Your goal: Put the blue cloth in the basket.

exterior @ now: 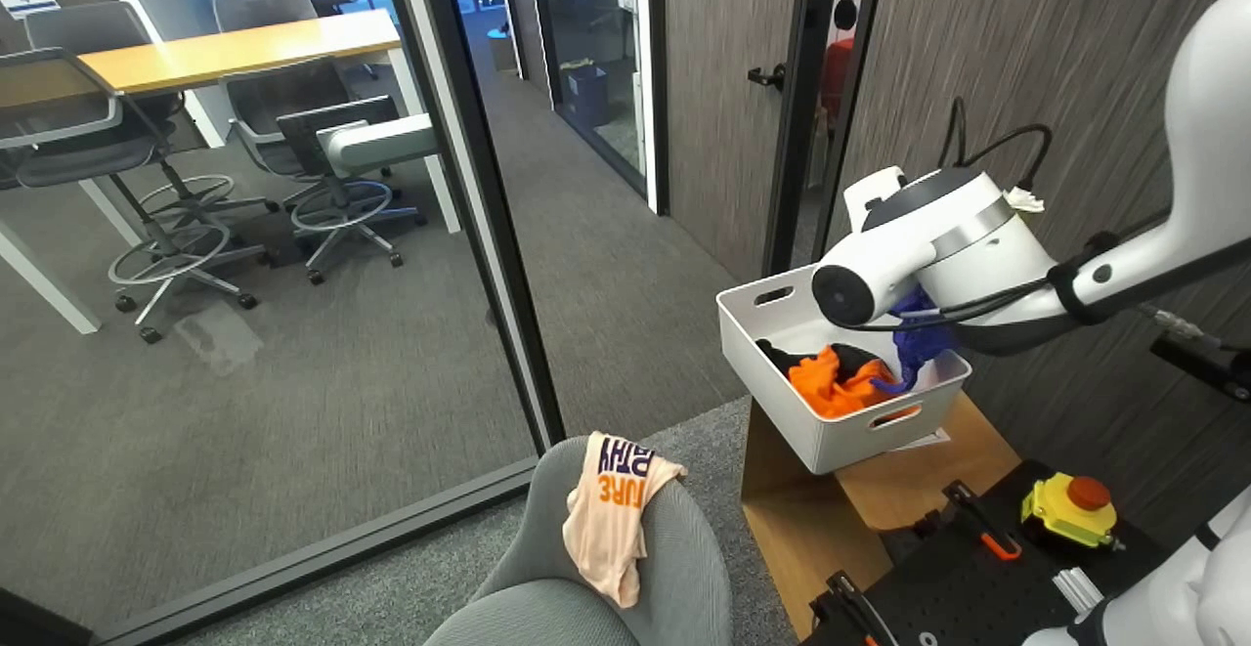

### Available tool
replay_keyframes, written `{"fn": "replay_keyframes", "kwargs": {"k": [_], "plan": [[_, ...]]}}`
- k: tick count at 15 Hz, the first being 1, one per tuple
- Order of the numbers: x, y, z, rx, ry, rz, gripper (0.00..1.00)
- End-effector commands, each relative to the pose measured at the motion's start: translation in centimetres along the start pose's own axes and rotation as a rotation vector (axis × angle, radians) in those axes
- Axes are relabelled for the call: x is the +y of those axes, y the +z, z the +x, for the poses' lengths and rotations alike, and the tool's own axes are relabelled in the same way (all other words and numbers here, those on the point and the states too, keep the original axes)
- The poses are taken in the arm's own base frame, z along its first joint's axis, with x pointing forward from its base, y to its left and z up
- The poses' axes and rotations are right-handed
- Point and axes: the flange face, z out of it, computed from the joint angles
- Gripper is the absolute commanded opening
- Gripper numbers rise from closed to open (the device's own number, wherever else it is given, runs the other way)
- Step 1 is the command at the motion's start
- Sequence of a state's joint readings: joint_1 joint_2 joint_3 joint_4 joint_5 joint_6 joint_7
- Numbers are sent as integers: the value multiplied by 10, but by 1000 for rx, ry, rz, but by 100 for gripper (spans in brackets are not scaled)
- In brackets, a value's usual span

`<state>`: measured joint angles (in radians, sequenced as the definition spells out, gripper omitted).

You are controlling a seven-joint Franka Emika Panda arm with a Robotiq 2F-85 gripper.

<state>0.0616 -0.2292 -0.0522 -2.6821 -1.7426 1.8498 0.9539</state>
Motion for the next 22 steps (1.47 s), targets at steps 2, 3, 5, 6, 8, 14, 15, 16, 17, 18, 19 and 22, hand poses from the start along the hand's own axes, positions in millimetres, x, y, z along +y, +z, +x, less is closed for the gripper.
{"fn": "replay_keyframes", "kwargs": {"k": [2, 3, 5, 6, 8, 14, 15, 16, 17, 18, 19, 22], "plan": [[6, 17, 2, -23, 182, 168, 2], [4, 20, 2, -25, 215, 206, 2], [1, 29, 2, -27, 288, 281, 2], [0, 34, 0, -28, 322, 318, 2], [-3, 44, -3, -31, 390, 389, 2], [-9, 63, -13, -46, 501, 529, 2], [-11, 65, -13, -47, 513, 547, 2], [-12, 66, -12, -48, 522, 562, 2], [-14, 67, -12, -49, 529, 575, 2], [-16, 68, -12, -50, 535, 586, 2], [-18, 69, -12, -51, 540, 596, 2], [-24, 72, -12, -59, 555, 631, 2]]}}
